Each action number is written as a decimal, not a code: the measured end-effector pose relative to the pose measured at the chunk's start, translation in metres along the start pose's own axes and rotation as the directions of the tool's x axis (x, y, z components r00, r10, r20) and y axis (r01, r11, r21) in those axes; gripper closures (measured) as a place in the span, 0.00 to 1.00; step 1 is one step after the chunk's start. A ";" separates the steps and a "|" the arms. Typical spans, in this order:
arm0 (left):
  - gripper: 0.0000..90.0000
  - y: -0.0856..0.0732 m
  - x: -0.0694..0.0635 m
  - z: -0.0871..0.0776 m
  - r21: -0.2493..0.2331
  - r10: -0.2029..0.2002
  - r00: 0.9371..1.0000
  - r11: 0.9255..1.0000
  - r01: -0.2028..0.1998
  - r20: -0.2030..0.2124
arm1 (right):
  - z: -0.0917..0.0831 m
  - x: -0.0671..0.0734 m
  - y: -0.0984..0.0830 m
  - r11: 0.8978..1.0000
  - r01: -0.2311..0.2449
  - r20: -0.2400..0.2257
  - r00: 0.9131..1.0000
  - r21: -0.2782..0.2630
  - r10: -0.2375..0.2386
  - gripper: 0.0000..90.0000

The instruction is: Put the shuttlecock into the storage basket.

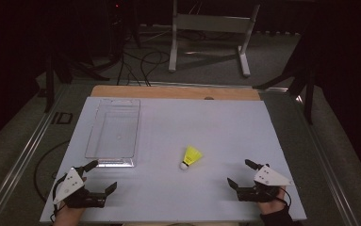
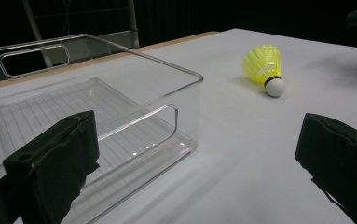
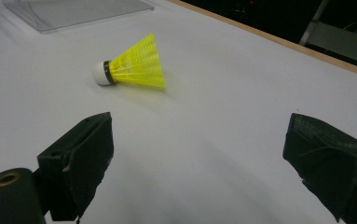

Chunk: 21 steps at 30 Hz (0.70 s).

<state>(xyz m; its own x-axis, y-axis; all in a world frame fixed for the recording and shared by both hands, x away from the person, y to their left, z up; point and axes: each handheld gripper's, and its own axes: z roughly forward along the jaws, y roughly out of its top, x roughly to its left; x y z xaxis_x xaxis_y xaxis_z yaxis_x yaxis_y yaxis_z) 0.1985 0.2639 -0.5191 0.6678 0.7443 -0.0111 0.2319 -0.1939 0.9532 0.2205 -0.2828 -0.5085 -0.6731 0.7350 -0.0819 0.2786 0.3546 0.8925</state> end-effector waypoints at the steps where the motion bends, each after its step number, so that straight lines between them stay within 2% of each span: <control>1: 0.00 0.000 0.000 0.000 0.000 0.001 1.000 1.000 -0.001 0.000 | 0.000 0.000 0.000 1.000 -0.003 -0.004 1.000 0.006 0.003 0.10; 10: 0.00 0.000 0.000 0.002 0.008 -0.007 1.000 1.000 0.007 0.004 | 0.001 -0.002 -0.002 1.000 -0.024 -0.015 1.000 0.007 0.024 0.10; 14: 0.00 0.000 0.000 0.003 0.018 -0.006 1.000 1.000 0.006 0.001 | 0.001 -0.002 -0.002 1.000 -0.024 -0.021 0.999 0.003 0.024 0.10; 21: 0.00 0.000 0.001 0.000 0.010 -0.013 1.000 1.000 0.013 -0.004 | 0.002 -0.001 -0.002 1.000 -0.020 -0.020 1.000 0.007 0.020 0.10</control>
<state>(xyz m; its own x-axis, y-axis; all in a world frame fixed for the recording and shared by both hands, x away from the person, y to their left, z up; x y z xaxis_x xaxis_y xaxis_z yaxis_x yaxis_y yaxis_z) 0.1990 0.2643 -0.5193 0.6616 0.7495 -0.0223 0.2475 -0.1901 0.9501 0.2222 -0.2831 -0.5106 -0.6808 0.7304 -0.0549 0.2970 0.3438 0.8909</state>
